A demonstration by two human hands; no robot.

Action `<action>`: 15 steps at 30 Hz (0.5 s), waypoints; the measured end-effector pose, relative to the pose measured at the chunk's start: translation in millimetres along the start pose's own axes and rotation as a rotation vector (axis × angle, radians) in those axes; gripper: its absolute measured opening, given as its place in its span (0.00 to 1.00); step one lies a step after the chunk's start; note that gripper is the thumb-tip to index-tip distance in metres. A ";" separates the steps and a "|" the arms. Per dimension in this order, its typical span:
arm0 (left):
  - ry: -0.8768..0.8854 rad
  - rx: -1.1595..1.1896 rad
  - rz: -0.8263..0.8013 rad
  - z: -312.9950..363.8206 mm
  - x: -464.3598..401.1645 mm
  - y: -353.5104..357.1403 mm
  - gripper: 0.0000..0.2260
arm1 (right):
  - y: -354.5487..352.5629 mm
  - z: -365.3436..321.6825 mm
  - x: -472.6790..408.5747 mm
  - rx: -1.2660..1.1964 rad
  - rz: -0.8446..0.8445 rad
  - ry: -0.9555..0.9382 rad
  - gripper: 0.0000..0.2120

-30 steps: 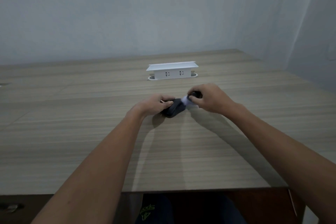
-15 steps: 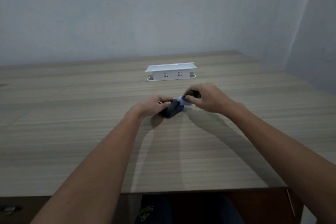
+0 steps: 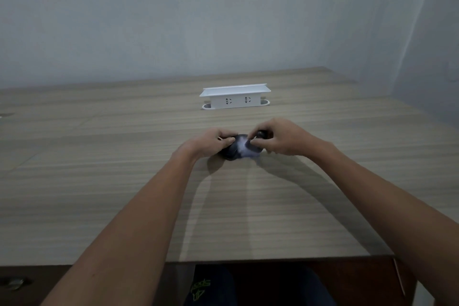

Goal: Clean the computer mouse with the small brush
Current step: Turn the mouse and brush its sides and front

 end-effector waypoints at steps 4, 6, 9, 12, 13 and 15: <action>-0.019 0.009 -0.001 1.3 2.4 0.5 0.17 | -18.3 15.4 -1.4 0.139 0.173 0.033 0.07; -0.010 0.016 -0.004 0.8 1.2 0.3 0.17 | -13.0 5.1 0.6 -0.026 0.105 0.005 0.06; -0.008 0.012 -0.007 0.9 1.0 -0.2 0.17 | -8.0 10.5 -1.3 -0.048 0.078 0.034 0.06; -0.020 0.023 0.007 1.5 3.2 -0.3 0.17 | -13.7 25.2 -4.0 0.161 0.171 0.058 0.07; -0.020 0.028 0.010 1.1 3.4 -0.4 0.17 | -15.4 26.2 -3.4 0.136 0.197 0.064 0.07; -0.005 0.036 0.005 0.9 2.9 -0.3 0.16 | -15.5 17.9 -1.8 0.000 0.202 0.043 0.07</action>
Point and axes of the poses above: each hand's wrist, its own x-axis away from the middle knuckle, its own y-axis out of the palm, z = x × y, the point moved 10 cm from there along -x, towards the middle knuckle, and after that the axes turned 3 degrees about z, right-handed, at the moved point
